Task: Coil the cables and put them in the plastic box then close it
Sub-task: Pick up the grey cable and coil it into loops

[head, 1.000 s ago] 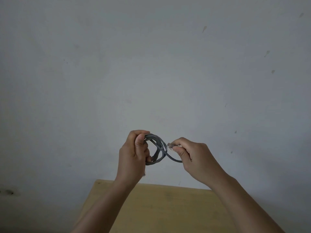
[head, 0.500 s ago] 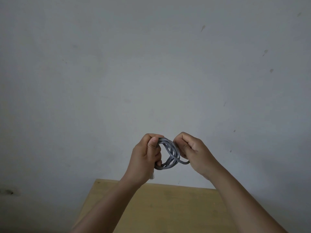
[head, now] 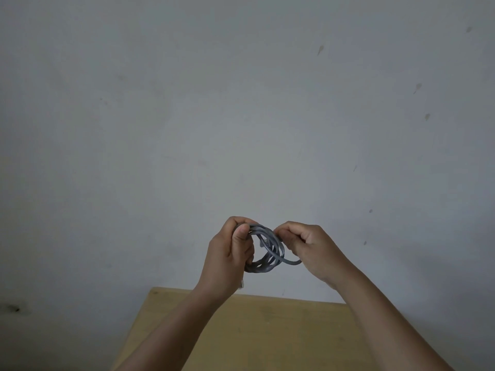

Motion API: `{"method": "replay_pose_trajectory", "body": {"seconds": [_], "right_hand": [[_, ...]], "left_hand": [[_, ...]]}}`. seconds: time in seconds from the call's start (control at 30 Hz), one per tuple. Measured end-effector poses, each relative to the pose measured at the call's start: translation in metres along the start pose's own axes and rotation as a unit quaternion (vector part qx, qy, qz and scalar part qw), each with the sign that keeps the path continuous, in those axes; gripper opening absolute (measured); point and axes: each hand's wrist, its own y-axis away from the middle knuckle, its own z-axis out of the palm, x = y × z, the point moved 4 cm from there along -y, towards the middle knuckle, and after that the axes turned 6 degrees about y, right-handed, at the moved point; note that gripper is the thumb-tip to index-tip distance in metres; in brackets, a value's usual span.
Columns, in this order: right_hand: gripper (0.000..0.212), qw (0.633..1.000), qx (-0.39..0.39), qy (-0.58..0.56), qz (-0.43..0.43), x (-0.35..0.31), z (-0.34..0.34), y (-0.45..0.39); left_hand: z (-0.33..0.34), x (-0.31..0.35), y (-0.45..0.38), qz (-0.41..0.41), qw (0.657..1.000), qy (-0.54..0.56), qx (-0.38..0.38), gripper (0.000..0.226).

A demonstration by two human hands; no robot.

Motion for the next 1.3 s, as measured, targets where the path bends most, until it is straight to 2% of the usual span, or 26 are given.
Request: {"method": "replay_pose_trajectory", "body": {"seconds": [0.1,0.17,0.27,0.37,0.43,0.5,0.53,0.63,0.7,0.77,0.8,0.87,0.97,1.03,1.1,1.17,1.23,1.3], "right_hand": [[0.026,0.999,-0.021,-0.047,0.013,0.004,0.004,0.0],[0.024,0.992,-0.046,-0.118,0.022,0.008,0.01,0.002],[0.024,0.954,-0.11,-0.279,0.019,0.004,0.022,0.004],[0.023,0.924,-0.139,-0.356,0.012,-0.001,0.031,0.004],[0.022,0.945,-0.087,-0.314,0.021,0.0,0.032,0.003],[0.021,0.986,0.011,-0.164,0.026,0.003,0.028,0.002],[0.019,0.992,0.064,-0.103,0.03,0.005,0.025,0.002],[0.006,0.971,0.234,-0.043,0.019,0.003,0.015,0.009],[0.004,0.945,0.313,0.024,-0.093,-0.012,0.009,0.017],[0.014,0.929,0.285,0.102,-0.212,-0.028,0.017,0.023],[0.019,0.924,0.255,0.151,-0.239,-0.032,0.024,0.023],[0.025,0.92,0.22,0.225,-0.235,-0.033,0.031,0.022],[0.015,0.925,0.189,0.249,-0.217,-0.032,0.036,0.02],[0.008,0.949,0.181,0.179,-0.186,-0.03,0.036,0.02],[0.002,0.972,0.212,0.006,-0.104,-0.025,0.027,0.018],[0.007,0.96,0.244,-0.138,-0.023,-0.016,0.02,0.016],[0.012,0.955,0.266,-0.132,0.001,-0.01,0.019,0.014],[0.01,0.96,0.274,-0.057,-0.023,-0.013,0.024,0.014]], "left_hand": [[0.0,-0.001,0.0,0.013,0.999,-0.02,0.03,0.028],[0.0,0.0,-0.001,0.012,0.998,-0.024,0.054,0.031],[0.004,0.001,-0.002,0.005,0.997,-0.026,0.079,0.034],[0.007,0.002,-0.002,0.008,0.996,-0.032,0.088,0.035],[0.005,0.002,-0.003,0.004,0.994,-0.036,0.102,0.035],[0.001,-0.001,-0.004,-0.016,0.992,-0.033,0.118,0.033],[0.0,-0.001,-0.003,-0.025,0.991,-0.031,0.125,0.032],[-0.003,-0.004,-0.002,-0.039,0.988,-0.045,0.14,0.03],[-0.004,-0.004,-0.003,-0.056,0.987,-0.057,0.143,0.028],[-0.004,-0.004,-0.004,-0.066,0.986,-0.06,0.139,0.026],[-0.003,-0.004,-0.005,-0.064,0.987,-0.065,0.135,0.026],[-0.002,-0.004,-0.004,-0.062,0.987,-0.083,0.124,0.026],[-0.001,-0.006,-0.002,-0.069,0.987,-0.095,0.106,0.026],[-0.002,-0.01,0.001,-0.08,0.987,-0.104,0.091,0.026],[-0.003,-0.014,0.003,-0.089,0.987,-0.107,0.079,0.026],[-0.002,-0.015,0.006,-0.076,0.99,-0.097,0.071,0.027],[-0.001,-0.015,0.009,-0.067,0.992,-0.079,0.073,0.028],[0.0,-0.017,0.01,-0.069,0.992,-0.054,0.086,0.03]]}}
